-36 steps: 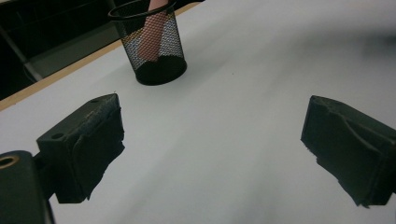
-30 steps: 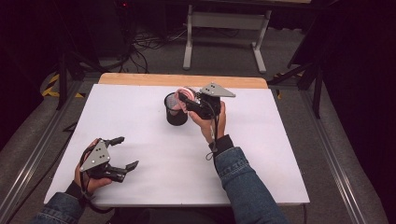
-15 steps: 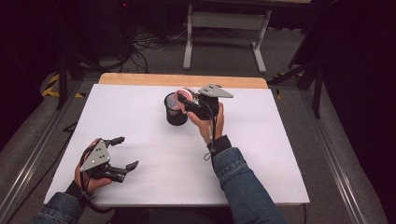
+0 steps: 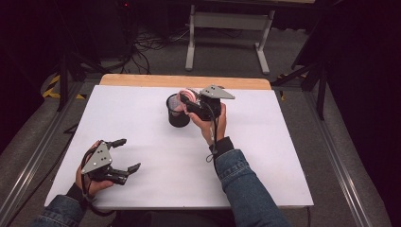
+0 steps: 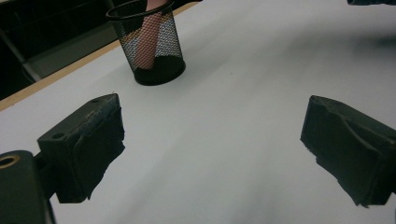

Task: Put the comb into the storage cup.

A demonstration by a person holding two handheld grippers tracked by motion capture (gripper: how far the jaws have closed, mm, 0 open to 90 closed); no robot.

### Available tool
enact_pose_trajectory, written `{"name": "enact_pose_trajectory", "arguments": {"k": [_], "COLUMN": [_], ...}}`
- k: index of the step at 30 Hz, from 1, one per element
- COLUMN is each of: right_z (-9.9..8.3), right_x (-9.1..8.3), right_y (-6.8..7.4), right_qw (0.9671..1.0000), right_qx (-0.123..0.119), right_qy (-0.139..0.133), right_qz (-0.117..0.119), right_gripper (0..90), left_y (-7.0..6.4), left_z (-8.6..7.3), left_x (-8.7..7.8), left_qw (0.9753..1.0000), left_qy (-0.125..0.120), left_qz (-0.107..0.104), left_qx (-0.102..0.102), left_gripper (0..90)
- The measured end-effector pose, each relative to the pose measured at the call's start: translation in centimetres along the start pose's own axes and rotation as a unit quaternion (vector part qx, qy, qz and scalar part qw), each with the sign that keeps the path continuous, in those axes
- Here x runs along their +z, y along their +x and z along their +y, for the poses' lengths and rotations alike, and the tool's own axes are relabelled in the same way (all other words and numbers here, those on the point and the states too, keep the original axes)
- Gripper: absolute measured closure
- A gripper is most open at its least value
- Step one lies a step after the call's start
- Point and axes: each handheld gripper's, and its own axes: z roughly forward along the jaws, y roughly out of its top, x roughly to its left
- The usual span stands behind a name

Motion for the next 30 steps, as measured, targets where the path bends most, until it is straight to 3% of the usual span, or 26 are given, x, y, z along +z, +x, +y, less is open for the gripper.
{"name": "enact_pose_trajectory", "arguments": {"k": [12, 25, 28, 30], "right_z": [0.1, -0.3, -0.3, -0.3], "right_x": [0.8, 0.5, 0.3, -0.1], "right_y": [-0.8, -1.4, -1.3, -1.0], "right_qw": [0.9996, 0.9989, 0.9987, 0.9988], "right_qx": [-0.001, 0.014, 0.013, -0.002], "right_qy": [0.011, 0.025, 0.021, 0.016], "right_qz": [-0.027, -0.036, -0.044, -0.047], "right_gripper": [57.3, 44.2, 42.2, 41.3], "left_y": [0.0, 0.0, 0.0, 0.0], "left_z": [0.1, 0.0, 0.0, 0.0], "left_x": [-0.1, 0.0, 0.0, 0.0], "left_qw": [1.0, 1.0, 1.0, 1.0], "left_qy": [0.001, 0.003, 0.004, 0.004], "left_qz": [-0.002, -0.001, 0.0, -0.001], "left_qx": [0.001, 0.002, 0.003, 0.003], "left_gripper": [7.0, 7.0, 7.1, 7.1]}}
